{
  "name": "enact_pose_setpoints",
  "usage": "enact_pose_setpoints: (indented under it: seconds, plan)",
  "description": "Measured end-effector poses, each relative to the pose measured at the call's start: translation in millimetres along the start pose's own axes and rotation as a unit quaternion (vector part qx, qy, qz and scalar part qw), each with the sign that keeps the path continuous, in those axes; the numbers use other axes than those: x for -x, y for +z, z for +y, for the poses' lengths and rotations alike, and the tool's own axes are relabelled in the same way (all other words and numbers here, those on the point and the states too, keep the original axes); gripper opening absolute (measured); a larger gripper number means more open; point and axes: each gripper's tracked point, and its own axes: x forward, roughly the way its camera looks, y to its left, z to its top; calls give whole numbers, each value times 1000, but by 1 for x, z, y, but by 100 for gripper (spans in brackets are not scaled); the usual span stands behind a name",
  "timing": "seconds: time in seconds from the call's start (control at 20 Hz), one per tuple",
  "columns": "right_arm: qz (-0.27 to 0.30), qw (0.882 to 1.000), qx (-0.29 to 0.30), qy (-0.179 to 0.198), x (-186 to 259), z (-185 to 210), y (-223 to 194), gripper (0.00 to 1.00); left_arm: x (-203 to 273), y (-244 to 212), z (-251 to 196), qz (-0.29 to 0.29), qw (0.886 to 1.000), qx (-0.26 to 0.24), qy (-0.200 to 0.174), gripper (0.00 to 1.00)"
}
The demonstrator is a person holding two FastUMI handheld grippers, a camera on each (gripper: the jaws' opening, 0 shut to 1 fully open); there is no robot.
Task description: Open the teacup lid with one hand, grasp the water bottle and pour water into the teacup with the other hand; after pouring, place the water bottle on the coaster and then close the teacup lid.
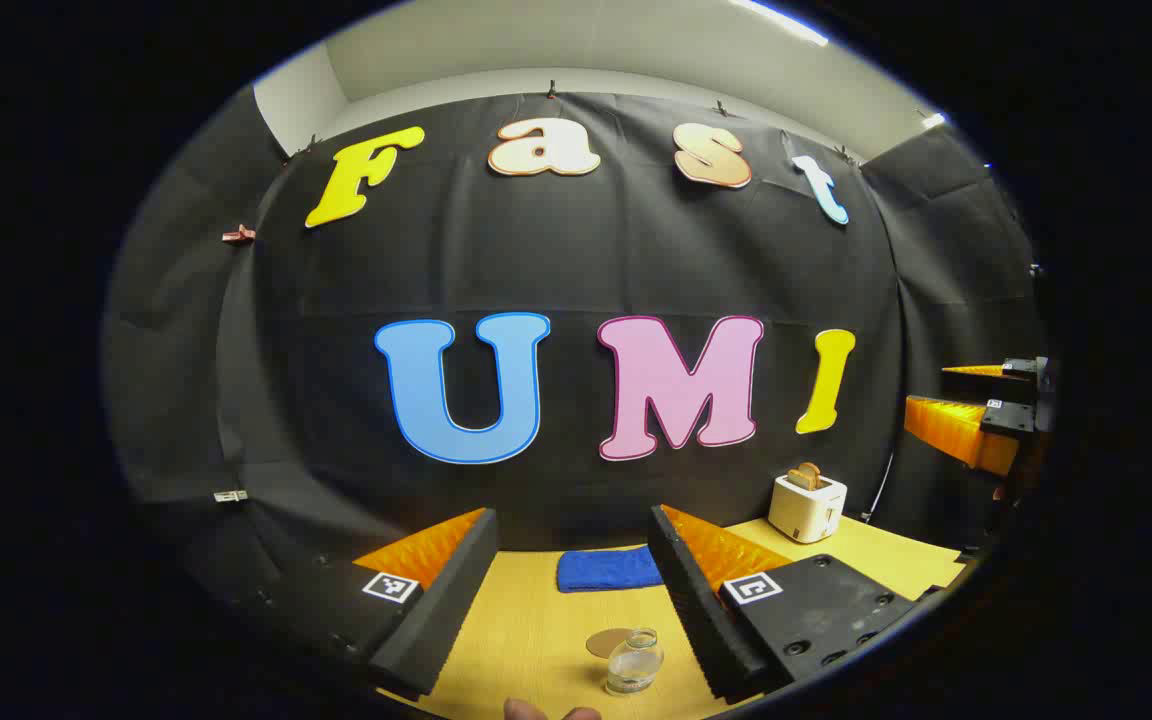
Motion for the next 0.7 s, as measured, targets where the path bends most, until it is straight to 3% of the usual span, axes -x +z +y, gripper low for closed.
enact_pose_setpoints:
  seconds: [0.7]
  plan:
    - [3, 1000, 2, 21, 2, 1, -6, 96, 7, -6, -1, 12, 1000, 4, -4, 95]
